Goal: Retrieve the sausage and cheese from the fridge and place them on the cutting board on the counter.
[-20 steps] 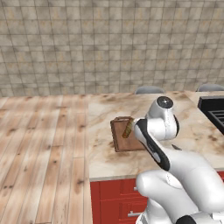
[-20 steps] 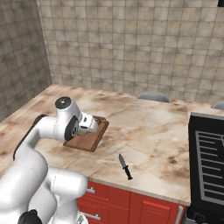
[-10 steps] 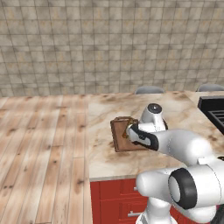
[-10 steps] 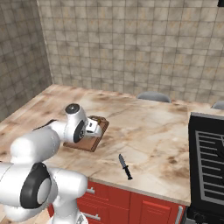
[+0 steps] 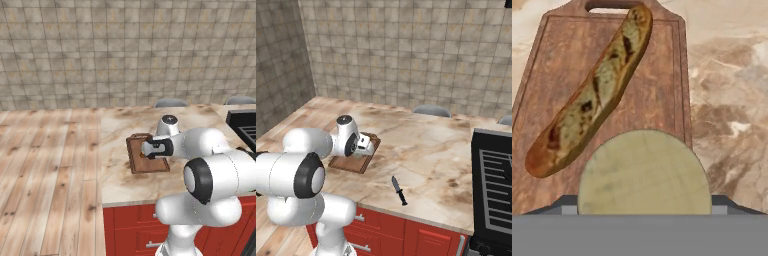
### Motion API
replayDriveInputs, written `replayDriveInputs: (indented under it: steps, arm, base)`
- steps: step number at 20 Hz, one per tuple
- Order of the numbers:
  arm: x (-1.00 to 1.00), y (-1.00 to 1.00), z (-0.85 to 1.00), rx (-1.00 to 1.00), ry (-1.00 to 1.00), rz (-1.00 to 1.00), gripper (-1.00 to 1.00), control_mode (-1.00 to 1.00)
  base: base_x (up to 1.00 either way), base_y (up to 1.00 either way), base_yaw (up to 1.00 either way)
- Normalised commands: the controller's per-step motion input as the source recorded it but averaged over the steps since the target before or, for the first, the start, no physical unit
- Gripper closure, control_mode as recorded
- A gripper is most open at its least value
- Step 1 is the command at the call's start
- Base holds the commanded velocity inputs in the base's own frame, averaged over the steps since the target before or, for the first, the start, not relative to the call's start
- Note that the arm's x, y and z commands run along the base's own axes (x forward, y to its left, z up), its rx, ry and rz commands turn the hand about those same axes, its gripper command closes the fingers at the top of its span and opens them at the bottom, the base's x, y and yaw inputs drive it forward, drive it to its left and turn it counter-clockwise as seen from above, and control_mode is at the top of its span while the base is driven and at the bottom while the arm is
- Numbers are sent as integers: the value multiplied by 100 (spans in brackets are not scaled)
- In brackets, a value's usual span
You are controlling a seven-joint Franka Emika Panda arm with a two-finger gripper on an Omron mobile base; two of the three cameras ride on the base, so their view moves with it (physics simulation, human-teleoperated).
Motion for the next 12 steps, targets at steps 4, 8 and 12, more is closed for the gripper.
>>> replayDriveInputs:
  steps: [4, 8, 12]
  arm:
    - [2, 0, -16, 0, 0, 0, 100, -100]
    - [-24, 11, -27, 0, 4, 0, -100, -100]
    - [-17, 0, -1, 0, 0, 0, -100, -100]
  base:
    - [0, 0, 0]
    - [0, 0, 0]
    - [0, 0, 0]
